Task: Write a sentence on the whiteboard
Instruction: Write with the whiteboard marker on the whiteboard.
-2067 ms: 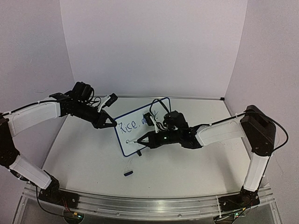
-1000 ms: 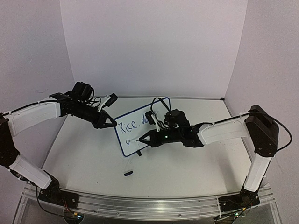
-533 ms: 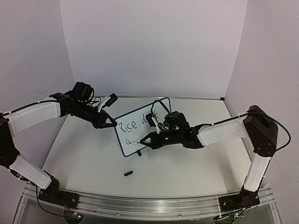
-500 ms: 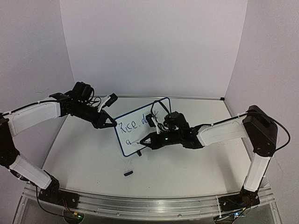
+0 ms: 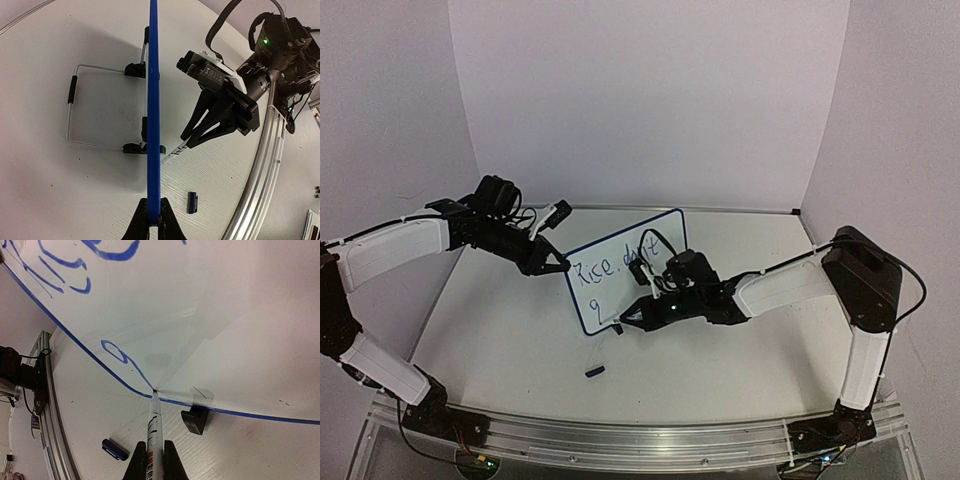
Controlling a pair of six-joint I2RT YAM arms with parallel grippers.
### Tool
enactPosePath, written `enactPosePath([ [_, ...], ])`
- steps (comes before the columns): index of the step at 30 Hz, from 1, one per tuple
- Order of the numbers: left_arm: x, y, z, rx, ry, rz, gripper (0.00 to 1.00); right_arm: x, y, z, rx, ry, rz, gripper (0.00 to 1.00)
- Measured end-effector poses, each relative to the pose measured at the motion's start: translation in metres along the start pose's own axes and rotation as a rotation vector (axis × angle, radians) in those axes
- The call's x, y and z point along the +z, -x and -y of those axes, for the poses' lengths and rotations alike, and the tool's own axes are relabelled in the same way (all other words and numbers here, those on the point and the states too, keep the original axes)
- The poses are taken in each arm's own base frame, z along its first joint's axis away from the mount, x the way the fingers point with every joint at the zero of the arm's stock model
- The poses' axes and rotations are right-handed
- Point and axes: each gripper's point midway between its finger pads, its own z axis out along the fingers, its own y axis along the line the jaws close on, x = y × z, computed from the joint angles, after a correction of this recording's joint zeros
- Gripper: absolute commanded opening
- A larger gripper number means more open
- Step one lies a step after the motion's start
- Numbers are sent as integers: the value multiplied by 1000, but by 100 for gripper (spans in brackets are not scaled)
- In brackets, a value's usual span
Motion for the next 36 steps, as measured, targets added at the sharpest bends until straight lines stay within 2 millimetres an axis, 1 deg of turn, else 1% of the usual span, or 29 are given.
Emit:
enactPosePath([
  [8, 0, 0, 0, 0, 0, 0, 0, 1, 1, -5, 14, 21, 3, 0],
  [14, 0, 0, 0, 0, 0, 0, 0, -1, 10, -19, 11, 82, 29, 0],
  [16, 0, 0, 0, 0, 0, 0, 0, -6, 13, -24, 8, 97, 36, 0],
  [19, 0, 0, 0, 0, -1, 0, 0, -27, 28, -40, -16, 122, 85, 0],
  [23, 0, 0, 0, 0, -1, 0, 0, -45, 44, -51, -37, 123, 145, 0],
  [26, 0, 0, 0, 0, -1, 0, 0, -49, 50, -48, -37, 104, 171, 0],
  [30, 0, 0, 0, 0, -1, 0, 0, -49, 52, -38, -25, 71, 177, 0],
  [36, 0, 0, 0, 0, -1, -1, 0, -40, 44, -25, -5, 41, 148, 0],
])
